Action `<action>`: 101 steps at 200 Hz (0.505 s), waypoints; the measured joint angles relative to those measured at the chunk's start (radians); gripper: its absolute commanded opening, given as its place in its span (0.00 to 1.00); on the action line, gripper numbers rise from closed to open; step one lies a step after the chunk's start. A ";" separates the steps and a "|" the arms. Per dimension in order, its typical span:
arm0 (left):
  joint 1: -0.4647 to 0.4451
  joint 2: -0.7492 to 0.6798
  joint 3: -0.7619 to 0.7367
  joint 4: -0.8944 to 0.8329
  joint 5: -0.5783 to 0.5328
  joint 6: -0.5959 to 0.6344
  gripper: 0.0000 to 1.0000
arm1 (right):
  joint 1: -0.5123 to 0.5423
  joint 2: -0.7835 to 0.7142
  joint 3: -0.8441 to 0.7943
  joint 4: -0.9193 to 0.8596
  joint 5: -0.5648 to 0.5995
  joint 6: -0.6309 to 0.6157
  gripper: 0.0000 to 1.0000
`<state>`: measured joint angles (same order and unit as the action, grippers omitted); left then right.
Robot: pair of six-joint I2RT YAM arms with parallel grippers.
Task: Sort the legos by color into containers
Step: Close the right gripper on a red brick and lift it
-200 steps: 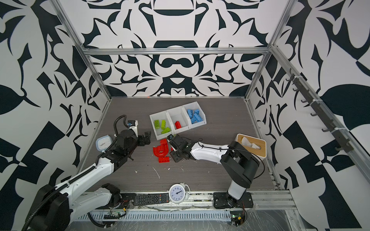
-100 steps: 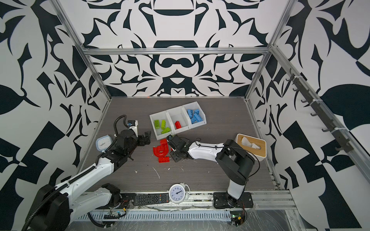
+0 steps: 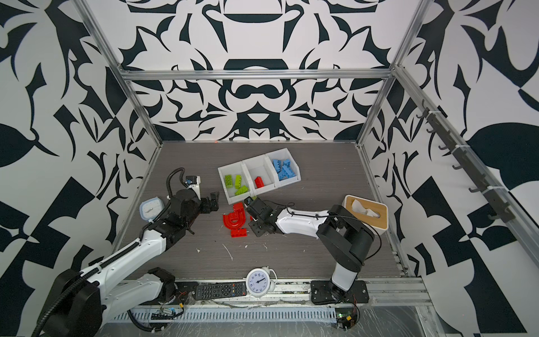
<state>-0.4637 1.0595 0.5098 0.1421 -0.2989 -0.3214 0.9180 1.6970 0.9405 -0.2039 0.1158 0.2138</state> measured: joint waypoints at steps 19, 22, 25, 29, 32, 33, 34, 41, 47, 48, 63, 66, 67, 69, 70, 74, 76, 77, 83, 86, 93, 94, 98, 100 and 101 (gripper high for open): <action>0.000 0.000 0.000 -0.007 -0.007 0.000 1.00 | 0.000 -0.048 -0.022 0.000 -0.004 0.000 0.16; 0.000 0.001 0.000 -0.007 -0.008 0.000 1.00 | 0.000 -0.058 -0.025 0.000 -0.006 0.000 0.16; 0.000 0.001 0.000 -0.007 -0.009 0.000 1.00 | 0.000 -0.066 -0.027 0.000 -0.008 0.000 0.16; 0.000 0.001 0.000 -0.007 -0.010 0.000 1.00 | 0.000 -0.080 -0.030 -0.001 -0.011 0.000 0.16; 0.000 0.001 0.000 -0.007 -0.010 0.000 1.00 | 0.000 -0.090 -0.031 -0.002 -0.012 0.000 0.15; 0.000 0.001 0.000 -0.007 -0.011 0.000 1.00 | 0.000 -0.093 -0.031 -0.002 -0.012 0.000 0.15; 0.000 0.001 0.000 -0.007 -0.011 0.000 1.00 | 0.000 -0.096 -0.031 -0.002 -0.012 0.000 0.15; 0.000 0.001 0.000 -0.008 -0.012 0.000 1.00 | 0.000 -0.122 -0.032 -0.005 -0.015 -0.001 0.15; 0.000 0.002 0.000 -0.008 -0.012 0.000 1.00 | 0.000 -0.142 -0.032 -0.005 -0.015 -0.003 0.13; 0.000 0.001 0.000 -0.008 -0.012 0.000 1.00 | 0.000 -0.148 -0.032 -0.005 -0.014 -0.004 0.13; 0.000 0.001 0.000 -0.008 -0.012 0.000 1.00 | -0.006 -0.204 -0.031 -0.008 -0.009 -0.017 0.13; 0.000 0.001 0.000 -0.008 -0.012 -0.001 1.00 | -0.007 -0.214 -0.030 -0.008 -0.008 -0.020 0.13; 0.000 0.001 0.000 -0.008 -0.012 0.000 1.00 | -0.007 -0.216 -0.030 -0.009 -0.007 -0.021 0.13; 0.000 0.001 0.000 -0.008 -0.012 -0.001 1.00 | -0.009 -0.224 -0.029 -0.011 -0.006 -0.024 0.13; 0.000 0.001 0.000 -0.008 -0.012 -0.001 1.00 | -0.010 -0.228 -0.028 -0.012 -0.005 -0.027 0.13; 0.000 0.001 0.000 -0.008 -0.011 -0.001 1.00 | -0.013 -0.240 -0.025 -0.015 -0.005 -0.032 0.13; 0.000 0.001 0.000 -0.008 -0.011 -0.001 1.00 | -0.015 -0.245 -0.022 -0.017 -0.004 -0.036 0.13; 0.000 0.001 0.000 -0.008 -0.011 -0.001 1.00 | -0.016 -0.249 -0.021 -0.019 -0.003 -0.038 0.13; 0.000 0.001 0.000 -0.008 -0.011 -0.001 1.00 | -0.023 -0.262 -0.011 -0.025 -0.002 -0.047 0.13; 0.000 0.001 0.000 -0.008 -0.011 -0.001 1.00 | -0.027 -0.268 -0.003 -0.028 -0.001 -0.055 0.13; 0.000 0.001 0.000 -0.008 -0.011 -0.001 1.00 | -0.039 -0.276 0.013 -0.034 0.001 -0.067 0.13; 0.000 0.001 0.000 -0.008 -0.011 -0.001 1.00 | -0.043 -0.277 0.018 -0.034 0.002 -0.071 0.13; 0.000 0.001 0.000 -0.008 -0.011 -0.001 1.00 | -0.052 -0.279 0.030 -0.038 0.002 -0.082 0.13; 0.000 0.001 0.000 -0.008 -0.011 -0.001 1.00 | -0.057 -0.280 0.037 -0.039 0.004 -0.086 0.13; 0.000 0.001 0.000 -0.008 -0.011 -0.001 1.00 | -0.059 -0.280 0.039 -0.039 0.005 -0.088 0.13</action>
<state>-0.4637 1.0607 0.5098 0.1341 -0.3103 -0.3222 0.8589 1.4170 0.9798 -0.2432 0.1207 0.1261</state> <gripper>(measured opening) 0.998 0.273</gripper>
